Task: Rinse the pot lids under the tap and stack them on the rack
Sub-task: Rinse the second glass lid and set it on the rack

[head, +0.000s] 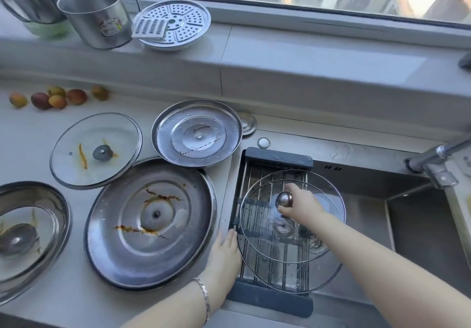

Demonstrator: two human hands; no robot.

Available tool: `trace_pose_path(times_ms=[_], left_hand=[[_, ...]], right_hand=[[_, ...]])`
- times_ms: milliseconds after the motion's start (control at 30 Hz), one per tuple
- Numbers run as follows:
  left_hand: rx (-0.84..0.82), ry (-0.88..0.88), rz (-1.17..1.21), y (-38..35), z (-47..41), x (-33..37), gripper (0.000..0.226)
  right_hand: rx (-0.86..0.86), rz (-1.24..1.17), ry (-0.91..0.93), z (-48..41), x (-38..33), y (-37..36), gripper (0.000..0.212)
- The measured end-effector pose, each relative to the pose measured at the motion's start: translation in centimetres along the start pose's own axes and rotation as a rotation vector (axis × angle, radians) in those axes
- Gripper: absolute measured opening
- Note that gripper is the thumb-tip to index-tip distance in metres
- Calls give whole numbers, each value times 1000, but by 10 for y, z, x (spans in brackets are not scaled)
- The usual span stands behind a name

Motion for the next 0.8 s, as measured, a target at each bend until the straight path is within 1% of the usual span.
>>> trace_pose_path(times_ms=[67,100,133,167,200,267,300,367,433,467,500,567,600,633,700,800], left_hand=[[8,19,67,9,2,-2,53],[34,25,147,17,5,-4,42],[96,38,274,26,9,-6,33],[184,64,432,37,17,-13,31],[277,98,587,47,26,-23,33],[468,182,825,60,51,-48,32],[548,234,904,61,63,-63,31],[657,345,1032,52,84,-90,34],[720,451,1131,37,102,-114,37],[741,503,1179,28,110,-124,38],[762,553,1226,20,117,-132,39],[804,643,1294,5,129,-146,40],[819,688,1306,-2,135,-151,39],[826,728,1316,-8,140,-154,39],[835,793,1326,-20,147,-161,37],[834,864,1350,-39,151,-169,29]], right_hand=[[-28,22,-27,5,1,7,61],[-21,47,-40,9,0,13,56],[1,62,-37,15,-4,19,49],[28,48,-23,21,-10,23,43],[46,3,8,29,-20,27,38],[17,-178,74,43,-45,22,31],[-22,-291,86,48,-60,14,31],[-126,-486,77,54,-90,-8,40],[-272,-659,22,58,-120,-35,56],[-346,-730,-10,61,-134,-47,60],[-395,-784,-42,63,-144,-58,57],[-392,-828,-109,62,-153,-75,27],[-366,-853,-137,61,-154,-81,18],[-345,-886,-159,60,-154,-87,14],[-326,-935,-168,60,-153,-95,14],[-353,-1013,-138,68,-149,-96,22]])
Point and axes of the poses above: each hand's wrist, its own z-axis away from the middle knuckle, its own y-axis out of the back of the hand, x = y × z, the point moved 6 cm from there along -z, towards the middle knuckle, and after that the axes turned 4 degrees about z, right-handed, at the moved point
